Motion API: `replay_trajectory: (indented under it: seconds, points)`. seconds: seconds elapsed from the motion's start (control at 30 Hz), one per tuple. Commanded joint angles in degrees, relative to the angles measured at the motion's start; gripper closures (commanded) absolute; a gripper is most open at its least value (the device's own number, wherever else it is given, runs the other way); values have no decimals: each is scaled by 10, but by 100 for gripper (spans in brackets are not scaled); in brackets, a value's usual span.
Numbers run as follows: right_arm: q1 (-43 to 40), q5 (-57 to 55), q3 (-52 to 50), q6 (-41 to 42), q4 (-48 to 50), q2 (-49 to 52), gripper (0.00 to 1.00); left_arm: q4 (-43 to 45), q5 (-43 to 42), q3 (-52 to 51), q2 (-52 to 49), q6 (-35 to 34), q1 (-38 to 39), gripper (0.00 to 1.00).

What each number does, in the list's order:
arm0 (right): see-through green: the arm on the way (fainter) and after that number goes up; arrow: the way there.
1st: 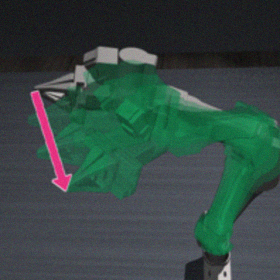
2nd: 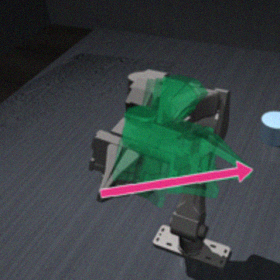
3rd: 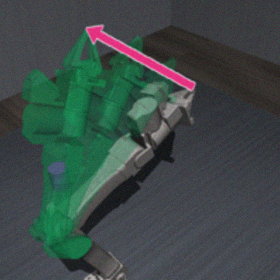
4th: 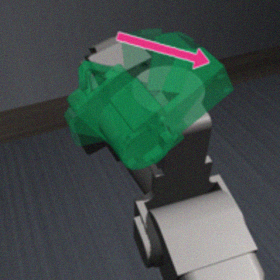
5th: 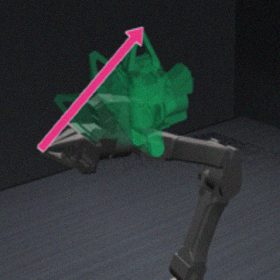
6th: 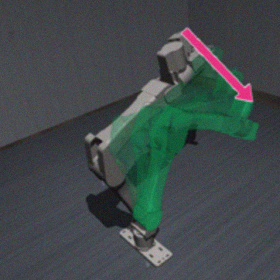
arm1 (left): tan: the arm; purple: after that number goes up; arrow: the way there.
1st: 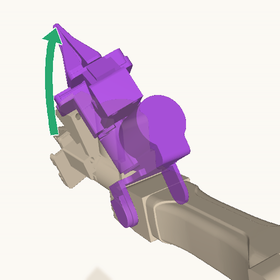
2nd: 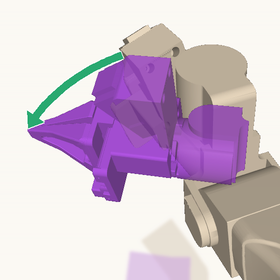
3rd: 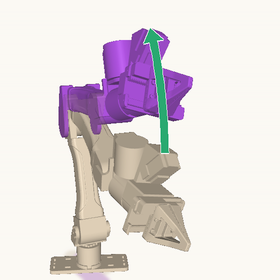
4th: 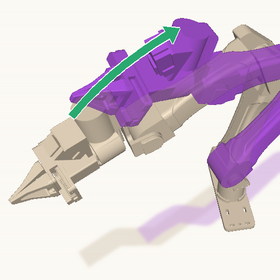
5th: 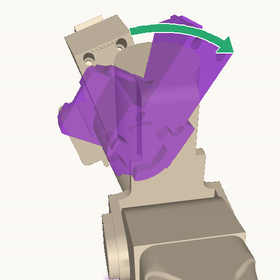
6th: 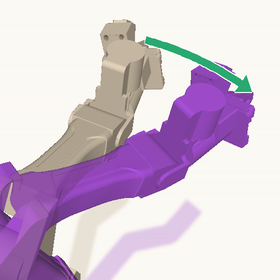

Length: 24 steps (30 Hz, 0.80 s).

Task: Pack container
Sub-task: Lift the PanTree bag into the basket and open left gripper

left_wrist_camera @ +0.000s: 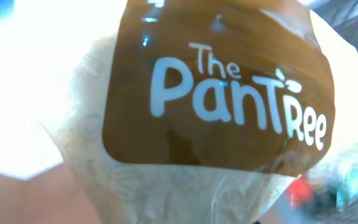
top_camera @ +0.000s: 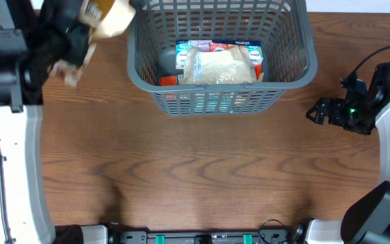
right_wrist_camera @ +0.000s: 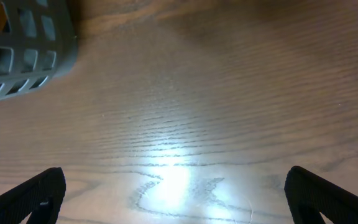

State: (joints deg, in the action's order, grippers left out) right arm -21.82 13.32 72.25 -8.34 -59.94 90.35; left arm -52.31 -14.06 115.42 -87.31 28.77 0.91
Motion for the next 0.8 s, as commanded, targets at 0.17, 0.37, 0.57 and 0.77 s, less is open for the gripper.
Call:
replay_trajectory:
  seconds: [0.17,0.37,0.57,0.77]
  points:
    - [2,2,0,6,1,-10,1,104,-14,30,-30,101,134,94]
    - [2,2,0,6,-2,-10,1,95,-50,30,-107,211,205,94]
    - [2,3,0,6,-5,-10,1,95,-49,30,-195,267,251,94]
    - [2,3,0,6,-7,-10,1,75,-50,30,-282,266,257,94]
